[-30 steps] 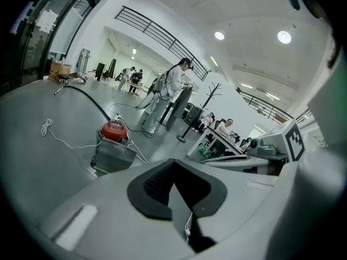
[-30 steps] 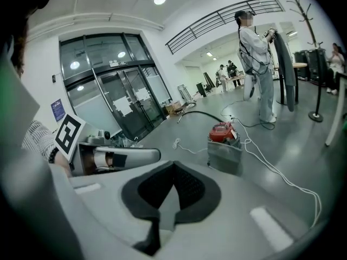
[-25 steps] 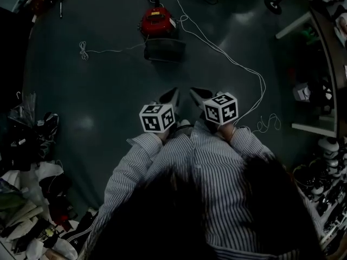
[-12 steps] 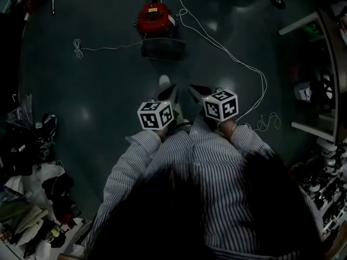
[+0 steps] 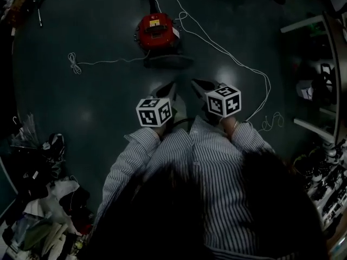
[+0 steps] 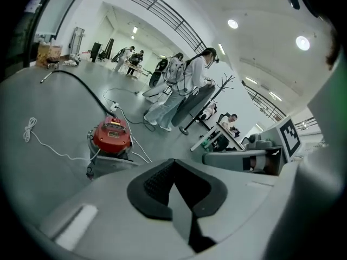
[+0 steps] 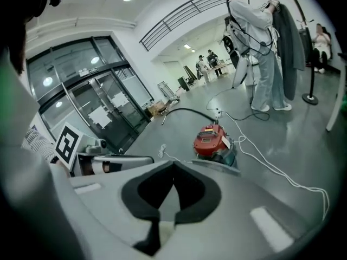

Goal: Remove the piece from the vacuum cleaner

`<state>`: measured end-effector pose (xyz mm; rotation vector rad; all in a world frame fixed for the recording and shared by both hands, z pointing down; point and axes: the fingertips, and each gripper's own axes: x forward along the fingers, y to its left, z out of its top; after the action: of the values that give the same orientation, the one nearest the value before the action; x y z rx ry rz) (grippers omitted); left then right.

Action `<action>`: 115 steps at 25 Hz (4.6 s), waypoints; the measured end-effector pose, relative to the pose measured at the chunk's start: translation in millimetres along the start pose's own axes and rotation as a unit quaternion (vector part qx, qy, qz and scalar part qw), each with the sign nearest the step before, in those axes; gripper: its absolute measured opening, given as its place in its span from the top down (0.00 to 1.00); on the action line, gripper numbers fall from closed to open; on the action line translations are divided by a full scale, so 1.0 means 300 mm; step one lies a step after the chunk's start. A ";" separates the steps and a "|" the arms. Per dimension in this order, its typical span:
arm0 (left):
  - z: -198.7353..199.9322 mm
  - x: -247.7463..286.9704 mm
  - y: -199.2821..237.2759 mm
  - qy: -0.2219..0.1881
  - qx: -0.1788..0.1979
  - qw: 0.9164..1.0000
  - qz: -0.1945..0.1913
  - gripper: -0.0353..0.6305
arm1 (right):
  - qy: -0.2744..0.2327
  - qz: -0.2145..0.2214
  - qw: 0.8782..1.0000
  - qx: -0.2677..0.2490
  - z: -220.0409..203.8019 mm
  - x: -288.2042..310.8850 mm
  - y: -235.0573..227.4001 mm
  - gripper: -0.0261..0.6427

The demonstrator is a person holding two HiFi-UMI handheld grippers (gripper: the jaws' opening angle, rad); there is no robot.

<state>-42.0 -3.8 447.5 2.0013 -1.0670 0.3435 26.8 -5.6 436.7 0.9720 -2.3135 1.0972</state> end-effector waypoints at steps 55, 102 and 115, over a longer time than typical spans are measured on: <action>-0.217 0.900 0.824 0.171 0.287 0.940 0.068 0.74 | 0.253 -0.029 0.938 -0.233 -0.294 0.976 -0.779 0.78; 0.117 0.128 0.248 0.186 0.213 0.959 0.033 0.90 | 0.170 0.045 0.982 -0.060 0.137 0.268 -0.147 0.92; 0.351 0.008 0.113 0.041 0.051 0.997 0.028 0.90 | 0.052 0.067 0.996 -0.009 0.386 0.145 -0.039 0.92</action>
<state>-81.2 -96.5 401.4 2.0307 -1.0728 0.5146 -1.0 -120.2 398.1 0.7444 -2.3278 1.1485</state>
